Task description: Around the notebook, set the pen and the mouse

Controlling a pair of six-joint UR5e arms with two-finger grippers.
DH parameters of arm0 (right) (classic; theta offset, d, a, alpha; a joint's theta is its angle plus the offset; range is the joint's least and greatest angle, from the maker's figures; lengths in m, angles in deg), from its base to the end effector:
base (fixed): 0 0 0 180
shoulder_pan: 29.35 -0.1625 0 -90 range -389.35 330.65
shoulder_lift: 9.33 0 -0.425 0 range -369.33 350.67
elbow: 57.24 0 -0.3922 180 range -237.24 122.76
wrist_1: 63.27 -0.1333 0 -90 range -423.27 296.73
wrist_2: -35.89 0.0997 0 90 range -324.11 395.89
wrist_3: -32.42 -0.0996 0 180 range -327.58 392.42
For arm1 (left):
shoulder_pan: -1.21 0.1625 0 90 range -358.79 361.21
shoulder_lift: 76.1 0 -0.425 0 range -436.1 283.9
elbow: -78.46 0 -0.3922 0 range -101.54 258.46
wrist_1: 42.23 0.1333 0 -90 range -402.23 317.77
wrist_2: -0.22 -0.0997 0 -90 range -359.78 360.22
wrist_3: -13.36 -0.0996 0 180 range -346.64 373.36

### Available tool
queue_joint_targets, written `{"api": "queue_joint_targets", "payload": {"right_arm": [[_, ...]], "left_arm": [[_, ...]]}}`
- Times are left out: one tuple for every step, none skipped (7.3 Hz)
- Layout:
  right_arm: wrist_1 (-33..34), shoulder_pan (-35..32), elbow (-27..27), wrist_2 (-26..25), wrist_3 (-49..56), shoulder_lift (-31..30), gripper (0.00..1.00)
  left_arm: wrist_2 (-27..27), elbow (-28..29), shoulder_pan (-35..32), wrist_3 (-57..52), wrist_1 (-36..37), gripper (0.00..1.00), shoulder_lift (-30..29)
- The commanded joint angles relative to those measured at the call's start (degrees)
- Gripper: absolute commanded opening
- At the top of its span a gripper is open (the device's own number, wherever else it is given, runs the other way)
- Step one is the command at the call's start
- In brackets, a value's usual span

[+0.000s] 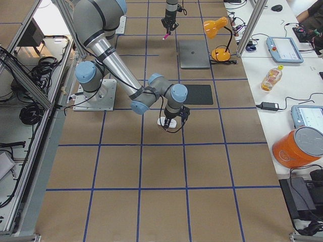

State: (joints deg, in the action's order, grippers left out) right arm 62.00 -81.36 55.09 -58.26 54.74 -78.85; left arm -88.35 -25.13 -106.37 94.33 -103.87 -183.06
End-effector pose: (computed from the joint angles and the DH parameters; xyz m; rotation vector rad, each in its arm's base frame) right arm -0.2221 -0.4892 0.1825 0.4192 3.1010 0.2352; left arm -0.2978 -0.4905 0.2664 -1.6442 2.6612 0.0686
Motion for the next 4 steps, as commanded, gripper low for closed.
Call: {"api": "queue_joint_targets", "payload": {"right_arm": [[0.0,-1.7,-1.3,0.5,0.0,-1.8,0.35],[0.0,-6.0,-3.4,0.1,-0.7,-1.8,0.35],[-0.4,-9.8,-5.3,0.2,-1.1,-1.5,0.35],[-0.2,-12.8,-6.5,1.0,-1.9,-1.2,0.35]], "left_arm": [[0.3,0.2,-2.6,16.5,3.1,0.00,-3.3],[0.6,0.0,-3.4,18.2,3.0,0.00,-4.0],[0.7,0.0,-4.5,20.7,3.2,0.00,-5.9],[0.8,0.1,-5.0,21.7,5.8,0.00,-7.8]]}}
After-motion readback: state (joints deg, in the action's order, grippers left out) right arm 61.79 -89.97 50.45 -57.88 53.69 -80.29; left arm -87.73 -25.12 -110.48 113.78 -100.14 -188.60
